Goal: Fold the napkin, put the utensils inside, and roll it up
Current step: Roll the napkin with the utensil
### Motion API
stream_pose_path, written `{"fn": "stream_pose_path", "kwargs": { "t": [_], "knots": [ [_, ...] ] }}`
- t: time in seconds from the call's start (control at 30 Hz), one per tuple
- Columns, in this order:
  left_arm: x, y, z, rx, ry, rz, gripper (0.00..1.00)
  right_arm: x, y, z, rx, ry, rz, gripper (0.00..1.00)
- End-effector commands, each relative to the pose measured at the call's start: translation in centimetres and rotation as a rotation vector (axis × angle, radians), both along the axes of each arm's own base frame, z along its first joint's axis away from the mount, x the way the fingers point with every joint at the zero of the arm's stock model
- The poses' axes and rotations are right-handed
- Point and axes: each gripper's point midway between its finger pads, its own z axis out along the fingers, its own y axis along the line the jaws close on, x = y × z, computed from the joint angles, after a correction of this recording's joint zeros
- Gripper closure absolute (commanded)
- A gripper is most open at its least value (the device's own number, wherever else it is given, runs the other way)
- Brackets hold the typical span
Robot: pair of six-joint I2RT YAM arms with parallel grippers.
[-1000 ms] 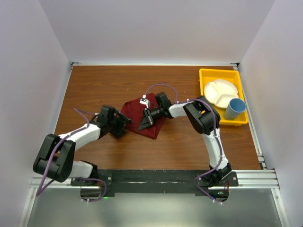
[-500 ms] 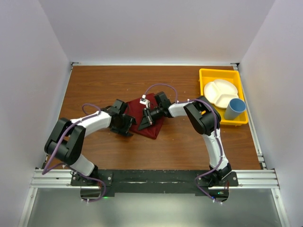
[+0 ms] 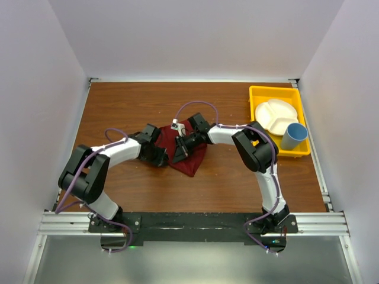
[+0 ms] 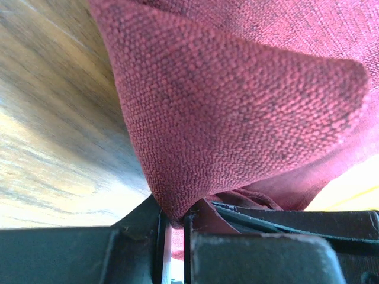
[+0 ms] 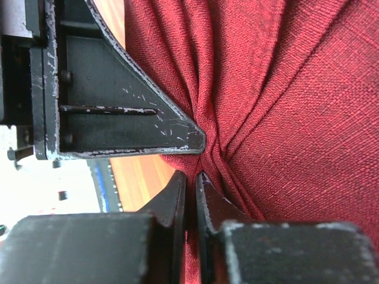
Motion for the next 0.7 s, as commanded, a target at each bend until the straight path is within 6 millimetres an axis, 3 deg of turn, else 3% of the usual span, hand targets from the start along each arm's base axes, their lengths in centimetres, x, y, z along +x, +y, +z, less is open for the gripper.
{"fn": "stream_pose_path", "kwargs": {
  "t": [0.0,0.13,0.2,0.27,0.3,0.37,0.4,0.43,0.47,0.5,0.6,0.67],
  "knots": [
    [-5.2,4.5,-3.8,0.271,0.237,-0.043,1.00,-0.5,-2.9,-2.1,-0.247,-0.116,-0.013,0.79],
    [-5.6,3.5,-2.9,0.237,0.292,-0.078,1.00,-0.1,-2.7,1.2,-0.255,-0.300,-0.015,0.55],
    [-5.6,3.4,-2.6,0.234,0.283,-0.079,1.00,-0.1,-2.9,2.1,-0.247,-0.386,-0.029,0.50],
    [-5.8,3.4,-2.6,0.232,0.288,-0.086,1.00,0.3,-2.3,4.9,-0.225,-0.564,-0.054,0.44],
    [-6.0,3.5,-2.7,0.235,0.292,-0.094,1.00,-0.6,-2.8,4.3,-0.253,-0.612,-0.047,0.42],
    [-6.3,3.0,-2.6,0.206,0.301,-0.110,1.00,-0.8,-1.5,7.0,-0.218,-0.839,-0.069,0.38],
    [-6.7,2.9,-3.0,0.195,0.313,-0.120,1.00,-1.9,-2.7,5.4,-0.259,-0.864,-0.064,0.36],
    [-6.9,2.8,-3.1,0.186,0.325,-0.125,1.00,-2.2,-2.1,6.7,-0.248,-0.962,-0.082,0.33],
    [-7.1,2.7,-3.1,0.177,0.334,-0.131,1.00,-2.1,-1.8,7.1,-0.241,-1.017,-0.102,0.19],
    [-7.1,2.6,-3.2,0.178,0.338,-0.139,1.00,-3.5,-1.6,6.4,-0.251,-1.062,-0.055,0.19],
    [-7.3,2.8,-3.0,0.180,0.340,-0.139,1.00,-3.4,-1.4,6.5,-0.289,-1.173,-0.077,0.19],
    [-7.1,2.9,-2.8,0.186,0.326,-0.137,1.00,-2.3,-2.0,6.3,-0.364,-1.221,-0.129,0.20]
  ]
}}
